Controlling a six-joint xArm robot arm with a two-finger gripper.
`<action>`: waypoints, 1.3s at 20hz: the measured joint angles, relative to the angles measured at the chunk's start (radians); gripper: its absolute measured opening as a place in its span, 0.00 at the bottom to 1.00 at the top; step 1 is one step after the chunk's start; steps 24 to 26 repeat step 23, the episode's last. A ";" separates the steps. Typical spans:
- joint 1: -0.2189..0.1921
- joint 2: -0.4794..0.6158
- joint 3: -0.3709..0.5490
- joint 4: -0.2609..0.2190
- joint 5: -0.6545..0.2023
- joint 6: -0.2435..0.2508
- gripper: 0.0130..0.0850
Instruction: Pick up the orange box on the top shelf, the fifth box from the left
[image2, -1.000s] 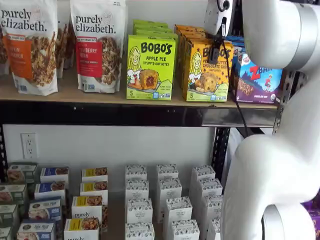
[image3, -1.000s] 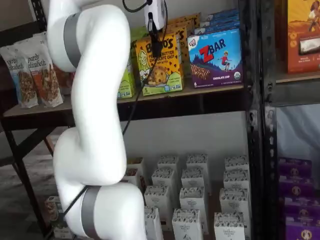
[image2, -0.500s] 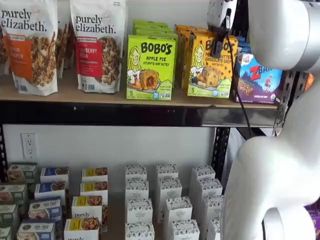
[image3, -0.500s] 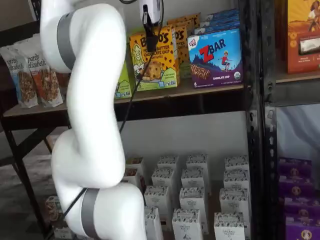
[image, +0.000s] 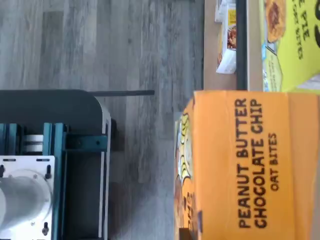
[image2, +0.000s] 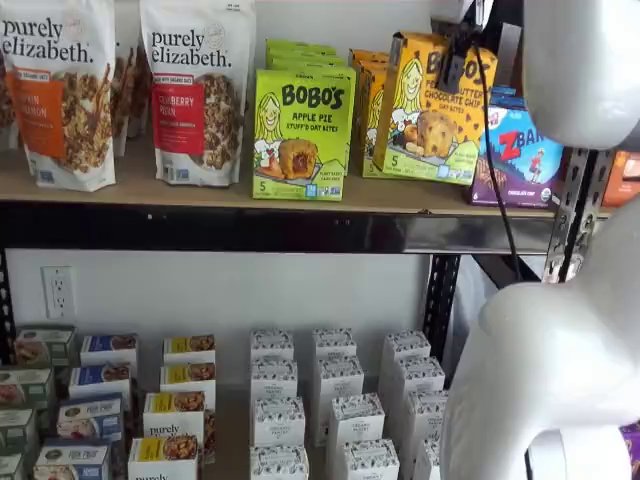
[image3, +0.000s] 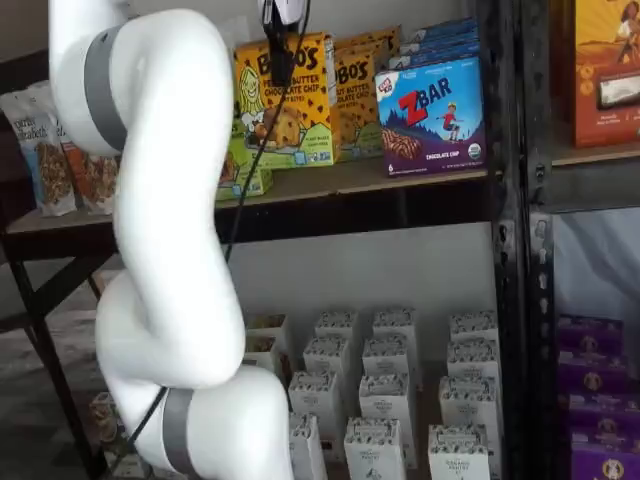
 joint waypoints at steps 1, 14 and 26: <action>-0.003 -0.011 -0.001 0.006 0.009 0.001 0.28; -0.038 -0.159 -0.021 0.025 0.168 0.002 0.28; -0.060 -0.316 0.084 -0.012 0.268 -0.033 0.28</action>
